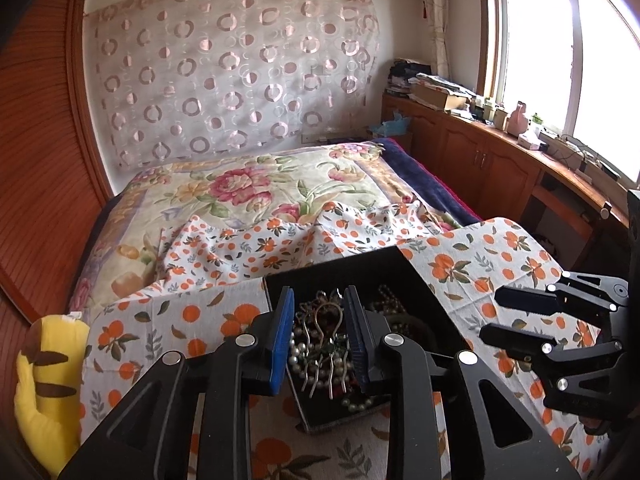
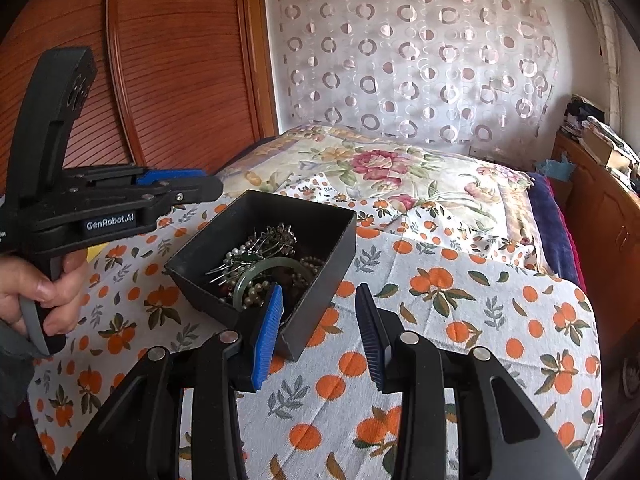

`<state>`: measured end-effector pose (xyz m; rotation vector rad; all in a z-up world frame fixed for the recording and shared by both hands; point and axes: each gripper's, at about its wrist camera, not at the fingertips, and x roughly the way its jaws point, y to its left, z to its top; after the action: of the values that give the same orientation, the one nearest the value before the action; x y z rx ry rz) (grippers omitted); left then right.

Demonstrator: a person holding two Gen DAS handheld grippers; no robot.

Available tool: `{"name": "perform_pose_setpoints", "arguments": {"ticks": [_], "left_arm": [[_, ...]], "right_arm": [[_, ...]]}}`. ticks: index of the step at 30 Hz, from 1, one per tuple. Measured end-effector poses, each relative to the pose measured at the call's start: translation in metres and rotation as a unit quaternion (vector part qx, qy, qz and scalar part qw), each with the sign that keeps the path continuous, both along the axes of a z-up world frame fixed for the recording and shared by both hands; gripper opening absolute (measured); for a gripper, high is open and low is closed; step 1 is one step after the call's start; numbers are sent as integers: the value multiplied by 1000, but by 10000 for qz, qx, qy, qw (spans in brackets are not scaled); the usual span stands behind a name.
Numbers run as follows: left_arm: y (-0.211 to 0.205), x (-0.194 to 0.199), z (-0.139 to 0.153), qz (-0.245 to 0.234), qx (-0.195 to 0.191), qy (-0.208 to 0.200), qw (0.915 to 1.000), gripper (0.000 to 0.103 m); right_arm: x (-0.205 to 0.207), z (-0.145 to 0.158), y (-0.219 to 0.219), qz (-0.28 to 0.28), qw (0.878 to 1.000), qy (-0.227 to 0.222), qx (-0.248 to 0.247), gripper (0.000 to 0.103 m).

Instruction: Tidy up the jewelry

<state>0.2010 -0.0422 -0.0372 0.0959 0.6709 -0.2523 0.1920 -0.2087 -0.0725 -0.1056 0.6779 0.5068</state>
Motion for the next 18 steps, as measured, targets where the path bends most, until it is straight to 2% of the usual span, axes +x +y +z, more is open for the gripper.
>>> {"name": "perform_pose_setpoints", "arguments": {"ticks": [4, 6, 9, 10, 12, 14, 18], "left_arm": [[3, -17, 0, 95, -9, -2, 10000, 37], [4, -28, 0, 134, 2, -17, 9999, 48], [6, -47, 2, 220, 20, -87, 9997, 62], [7, -57, 3, 240, 7, -107, 9997, 64], [8, -67, 4, 272, 17, -134, 9995, 75], [10, -80, 7, 298, 23, -177, 9994, 77], [12, -99, 12, 425, 30, -236, 9988, 92]], "right_arm": [[-12, 3, -2, -91, 9999, -78, 39, 41], [-20, 5, -3, -156, 9998, -130, 63, 41], [-34, 10, -6, -301, 9992, -244, 109, 53], [-39, 12, -7, -322, 9990, -276, 128, 54], [-49, 17, -8, -366, 9987, -342, 138, 56], [-59, 21, -10, -452, 9979, -433, 135, 64], [-78, 30, -16, -670, 9958, -593, 179, 84]]}}
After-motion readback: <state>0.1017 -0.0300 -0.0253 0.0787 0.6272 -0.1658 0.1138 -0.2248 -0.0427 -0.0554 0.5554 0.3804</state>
